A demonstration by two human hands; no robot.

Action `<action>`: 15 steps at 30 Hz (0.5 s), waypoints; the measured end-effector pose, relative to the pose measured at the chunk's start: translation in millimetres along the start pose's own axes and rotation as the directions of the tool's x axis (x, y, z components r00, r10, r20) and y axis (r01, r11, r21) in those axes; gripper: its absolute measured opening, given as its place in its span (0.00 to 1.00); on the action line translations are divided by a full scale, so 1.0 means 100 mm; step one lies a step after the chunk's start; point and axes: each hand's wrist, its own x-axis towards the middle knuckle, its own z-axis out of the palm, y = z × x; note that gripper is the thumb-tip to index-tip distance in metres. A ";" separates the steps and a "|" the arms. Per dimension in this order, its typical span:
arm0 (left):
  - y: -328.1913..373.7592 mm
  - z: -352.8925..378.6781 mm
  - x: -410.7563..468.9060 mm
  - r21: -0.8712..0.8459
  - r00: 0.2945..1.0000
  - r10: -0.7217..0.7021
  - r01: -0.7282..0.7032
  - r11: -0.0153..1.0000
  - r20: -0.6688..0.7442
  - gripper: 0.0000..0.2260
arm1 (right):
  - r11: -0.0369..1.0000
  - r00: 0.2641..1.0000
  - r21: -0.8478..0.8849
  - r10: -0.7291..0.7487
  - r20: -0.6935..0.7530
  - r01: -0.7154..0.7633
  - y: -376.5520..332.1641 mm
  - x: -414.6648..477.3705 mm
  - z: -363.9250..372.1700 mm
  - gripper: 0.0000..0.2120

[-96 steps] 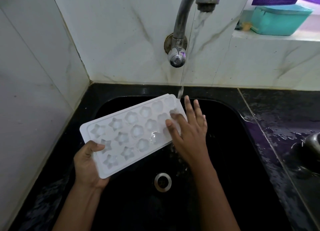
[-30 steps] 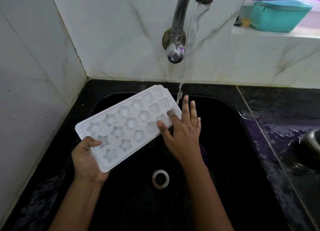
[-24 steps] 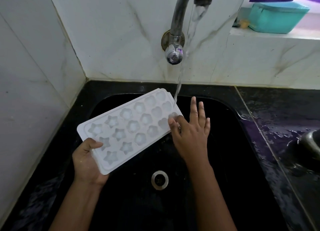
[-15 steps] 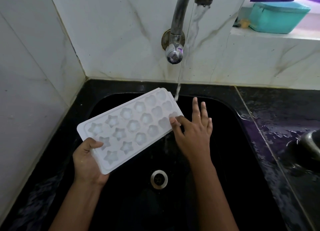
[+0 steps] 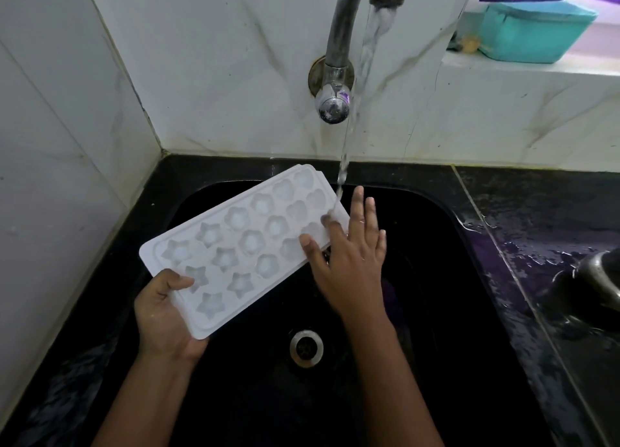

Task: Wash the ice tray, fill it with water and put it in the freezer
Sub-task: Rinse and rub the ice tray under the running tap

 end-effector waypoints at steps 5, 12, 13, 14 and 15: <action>0.03 -0.02 0.00 0.017 0.999 0.030 -0.030 0.999 -0.020 0.42 | 0.999 1.000 0.032 0.013 0.000 -0.013 0.14 0.05 -0.08 0.30; -0.02 -0.05 0.01 0.005 1.000 0.012 -0.012 1.000 -0.028 0.40 | 0.998 0.998 0.060 -0.026 0.051 0.023 0.03 0.03 -0.02 0.34; -0.02 -0.06 0.02 -0.001 0.999 0.022 -0.022 1.000 -0.031 0.36 | 0.997 0.996 0.078 -0.034 0.079 0.028 0.06 0.04 -0.05 0.34; -0.01 -0.06 0.02 -0.008 0.999 0.025 -0.025 1.000 -0.029 0.33 | 0.995 0.996 0.100 -0.020 0.092 0.011 0.09 0.05 -0.09 0.32; -0.01 -0.05 0.01 -0.011 1.000 0.015 -0.016 1.000 -0.022 0.29 | 0.992 0.996 0.122 0.021 0.088 -0.032 0.13 0.06 -0.13 0.28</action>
